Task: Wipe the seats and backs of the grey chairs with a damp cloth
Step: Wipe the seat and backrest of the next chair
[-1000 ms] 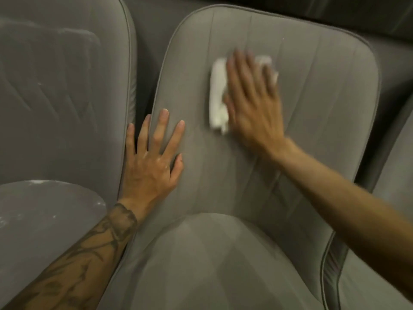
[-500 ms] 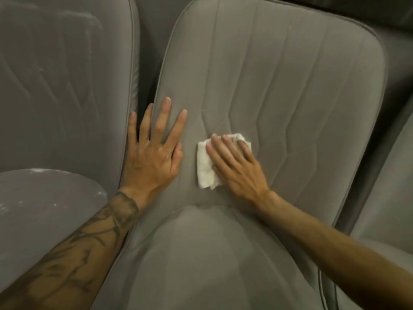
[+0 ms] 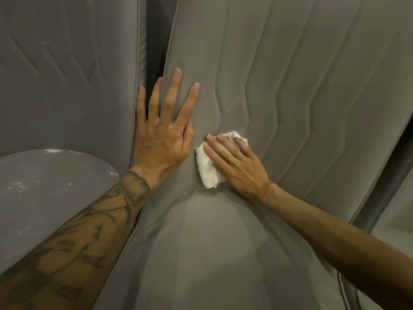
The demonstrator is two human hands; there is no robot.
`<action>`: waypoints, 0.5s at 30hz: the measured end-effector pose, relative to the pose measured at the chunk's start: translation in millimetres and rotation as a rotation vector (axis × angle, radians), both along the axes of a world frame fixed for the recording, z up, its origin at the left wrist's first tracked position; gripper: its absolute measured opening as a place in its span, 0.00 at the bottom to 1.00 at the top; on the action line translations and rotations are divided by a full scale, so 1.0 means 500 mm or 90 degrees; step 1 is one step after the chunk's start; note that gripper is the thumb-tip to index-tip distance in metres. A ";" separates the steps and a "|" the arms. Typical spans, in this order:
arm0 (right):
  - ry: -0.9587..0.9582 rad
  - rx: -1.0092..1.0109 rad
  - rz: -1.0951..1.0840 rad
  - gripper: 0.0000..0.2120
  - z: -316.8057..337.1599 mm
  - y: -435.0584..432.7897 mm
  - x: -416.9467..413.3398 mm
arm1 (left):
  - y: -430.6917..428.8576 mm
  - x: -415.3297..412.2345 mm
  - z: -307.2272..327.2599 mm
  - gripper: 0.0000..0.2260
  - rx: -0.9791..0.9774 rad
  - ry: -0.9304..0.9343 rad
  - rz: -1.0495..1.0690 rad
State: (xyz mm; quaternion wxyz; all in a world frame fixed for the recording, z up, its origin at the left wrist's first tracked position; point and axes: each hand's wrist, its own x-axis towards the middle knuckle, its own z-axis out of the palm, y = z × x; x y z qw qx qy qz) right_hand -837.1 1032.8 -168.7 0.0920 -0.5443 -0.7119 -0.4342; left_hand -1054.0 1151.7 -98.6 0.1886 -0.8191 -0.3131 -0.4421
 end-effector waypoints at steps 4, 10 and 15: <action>0.073 0.048 -0.015 0.31 -0.009 0.020 -0.018 | -0.001 0.001 -0.001 0.30 0.005 -0.004 0.009; -0.140 -0.105 0.088 0.30 -0.019 -0.011 0.008 | -0.001 0.002 0.001 0.31 0.003 -0.002 0.017; 0.129 0.082 0.036 0.28 0.011 0.062 -0.068 | 0.005 0.004 -0.001 0.30 0.018 -0.007 0.017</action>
